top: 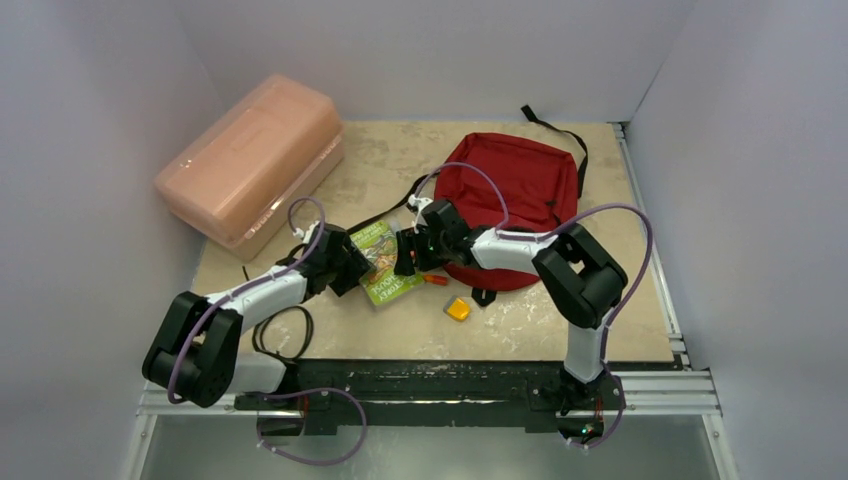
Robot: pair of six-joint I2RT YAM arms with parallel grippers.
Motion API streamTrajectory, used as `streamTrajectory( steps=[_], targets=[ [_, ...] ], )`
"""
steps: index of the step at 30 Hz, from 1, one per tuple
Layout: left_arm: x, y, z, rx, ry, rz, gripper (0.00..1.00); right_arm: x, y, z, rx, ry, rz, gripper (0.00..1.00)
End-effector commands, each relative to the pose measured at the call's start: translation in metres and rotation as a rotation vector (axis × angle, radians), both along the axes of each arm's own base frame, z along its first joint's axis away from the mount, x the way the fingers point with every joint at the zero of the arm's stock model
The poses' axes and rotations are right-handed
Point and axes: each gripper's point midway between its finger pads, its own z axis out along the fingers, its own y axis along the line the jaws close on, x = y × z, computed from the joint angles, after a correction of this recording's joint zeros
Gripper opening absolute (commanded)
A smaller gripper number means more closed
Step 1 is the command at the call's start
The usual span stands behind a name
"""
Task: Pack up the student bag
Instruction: Pick up the book from the center of the board.
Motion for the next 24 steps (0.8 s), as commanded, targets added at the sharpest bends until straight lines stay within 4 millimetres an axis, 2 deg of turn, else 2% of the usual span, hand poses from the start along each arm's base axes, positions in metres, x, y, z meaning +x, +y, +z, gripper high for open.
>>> streamTrajectory(
  steps=[1,4,6,8,10,13,16,19,22,24],
  targets=[
    [-0.011,0.004,-0.015,0.005,0.044,0.011,0.56,0.002,-0.002,-0.013,-0.01,0.0,-0.01,0.66],
    [-0.011,0.007,-0.017,0.015,0.038,0.013,0.49,-0.004,0.004,-0.016,0.014,0.026,0.033,0.65],
    [-0.01,0.005,-0.017,0.008,0.024,0.002,0.4,-0.012,0.012,-0.014,0.059,0.06,0.065,0.65],
    [-0.009,0.001,-0.014,-0.007,0.002,-0.02,0.3,-0.022,0.02,-0.005,0.125,0.095,0.098,0.63],
    [-0.008,-0.002,-0.008,-0.019,-0.018,-0.051,0.16,-0.031,0.026,0.009,0.2,0.128,0.118,0.63],
    [-0.007,-0.003,0.007,-0.041,-0.056,-0.071,0.0,-0.035,0.028,0.026,0.252,0.132,0.127,0.65],
    [-0.006,0.001,0.027,-0.049,-0.092,-0.063,0.0,-0.024,0.014,0.024,0.248,0.137,0.092,0.7],
    [-0.006,0.007,0.047,-0.056,-0.121,-0.012,0.0,-0.017,0.005,0.019,0.272,0.174,0.073,0.7],
    [-0.007,0.009,0.063,-0.093,-0.146,0.026,0.0,-0.015,0.003,0.016,0.283,0.191,0.06,0.72],
    [-0.006,0.011,0.073,-0.117,-0.167,0.049,0.0,-0.019,0.004,0.019,0.31,0.209,0.066,0.76]
  ],
)
